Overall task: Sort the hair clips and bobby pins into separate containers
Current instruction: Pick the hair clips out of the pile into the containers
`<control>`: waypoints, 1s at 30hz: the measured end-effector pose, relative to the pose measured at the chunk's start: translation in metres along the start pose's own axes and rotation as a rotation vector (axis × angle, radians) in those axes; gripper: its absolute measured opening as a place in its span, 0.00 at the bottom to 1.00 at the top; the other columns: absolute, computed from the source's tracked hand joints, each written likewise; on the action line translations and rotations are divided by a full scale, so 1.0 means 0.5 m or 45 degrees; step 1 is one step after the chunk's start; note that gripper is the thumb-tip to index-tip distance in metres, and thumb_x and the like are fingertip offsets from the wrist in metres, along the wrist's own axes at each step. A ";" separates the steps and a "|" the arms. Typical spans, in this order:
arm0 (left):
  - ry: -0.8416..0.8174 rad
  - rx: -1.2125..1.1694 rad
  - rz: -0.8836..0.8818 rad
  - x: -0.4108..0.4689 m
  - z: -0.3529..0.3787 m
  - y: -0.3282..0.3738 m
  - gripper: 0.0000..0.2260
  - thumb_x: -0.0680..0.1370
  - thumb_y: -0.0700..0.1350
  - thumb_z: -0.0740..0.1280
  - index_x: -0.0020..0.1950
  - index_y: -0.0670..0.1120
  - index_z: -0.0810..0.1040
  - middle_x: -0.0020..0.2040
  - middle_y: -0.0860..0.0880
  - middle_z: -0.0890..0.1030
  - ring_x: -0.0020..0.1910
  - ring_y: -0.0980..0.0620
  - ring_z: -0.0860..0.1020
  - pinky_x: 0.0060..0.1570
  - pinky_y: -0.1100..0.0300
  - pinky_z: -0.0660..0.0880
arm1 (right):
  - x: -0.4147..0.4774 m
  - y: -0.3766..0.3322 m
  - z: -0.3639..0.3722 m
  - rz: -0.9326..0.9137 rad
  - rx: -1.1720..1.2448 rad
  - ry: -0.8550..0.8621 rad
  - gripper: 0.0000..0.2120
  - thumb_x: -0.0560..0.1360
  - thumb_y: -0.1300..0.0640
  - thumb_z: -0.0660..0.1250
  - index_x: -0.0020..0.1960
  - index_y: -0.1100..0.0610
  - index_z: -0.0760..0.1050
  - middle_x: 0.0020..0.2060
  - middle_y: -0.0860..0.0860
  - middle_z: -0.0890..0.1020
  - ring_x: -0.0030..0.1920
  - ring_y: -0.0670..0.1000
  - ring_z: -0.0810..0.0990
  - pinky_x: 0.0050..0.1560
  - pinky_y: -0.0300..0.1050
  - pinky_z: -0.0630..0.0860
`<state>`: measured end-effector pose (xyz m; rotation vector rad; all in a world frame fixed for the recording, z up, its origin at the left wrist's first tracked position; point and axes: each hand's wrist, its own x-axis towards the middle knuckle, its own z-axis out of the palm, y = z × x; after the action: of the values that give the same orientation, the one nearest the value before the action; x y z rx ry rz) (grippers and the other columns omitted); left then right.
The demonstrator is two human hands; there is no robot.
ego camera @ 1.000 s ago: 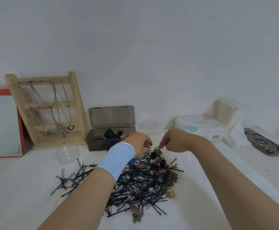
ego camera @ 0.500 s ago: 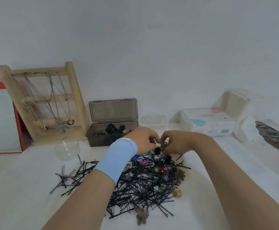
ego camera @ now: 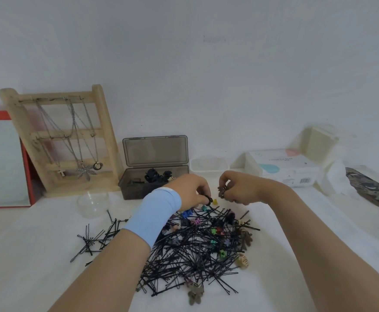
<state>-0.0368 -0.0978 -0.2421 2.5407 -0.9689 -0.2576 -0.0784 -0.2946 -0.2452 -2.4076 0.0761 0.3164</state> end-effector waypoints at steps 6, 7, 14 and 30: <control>0.191 -0.248 -0.086 -0.028 -0.068 -0.043 0.02 0.78 0.46 0.68 0.48 0.53 0.77 0.39 0.52 0.85 0.37 0.55 0.83 0.40 0.58 0.77 | 0.012 -0.081 -0.006 -0.179 0.071 0.065 0.11 0.74 0.66 0.64 0.53 0.54 0.71 0.38 0.47 0.81 0.31 0.48 0.70 0.29 0.41 0.68; 0.235 -0.245 -0.096 -0.030 -0.079 -0.054 0.03 0.77 0.46 0.69 0.48 0.53 0.77 0.38 0.52 0.84 0.36 0.56 0.82 0.39 0.60 0.75 | 0.018 -0.097 -0.006 -0.211 0.053 0.083 0.10 0.75 0.65 0.64 0.53 0.53 0.71 0.38 0.48 0.81 0.31 0.49 0.71 0.30 0.41 0.69; 0.482 -0.092 -0.266 -0.021 -0.127 -0.135 0.08 0.77 0.44 0.71 0.54 0.53 0.78 0.55 0.54 0.81 0.54 0.52 0.78 0.55 0.60 0.72 | 0.102 -0.201 0.032 -0.445 -0.212 0.204 0.11 0.76 0.61 0.68 0.54 0.51 0.71 0.40 0.45 0.75 0.39 0.47 0.74 0.35 0.39 0.68; 0.252 -0.150 -0.046 -0.079 -0.060 -0.062 0.06 0.77 0.47 0.69 0.52 0.56 0.79 0.45 0.61 0.79 0.42 0.62 0.77 0.41 0.67 0.71 | 0.001 -0.148 0.005 -0.401 -0.329 0.063 0.11 0.75 0.63 0.69 0.44 0.47 0.80 0.39 0.45 0.84 0.33 0.42 0.82 0.39 0.36 0.75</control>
<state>-0.0385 -0.0412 -0.2277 2.4241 -0.8085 -0.0689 -0.0684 -0.2372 -0.1999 -2.6317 -0.3379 0.1261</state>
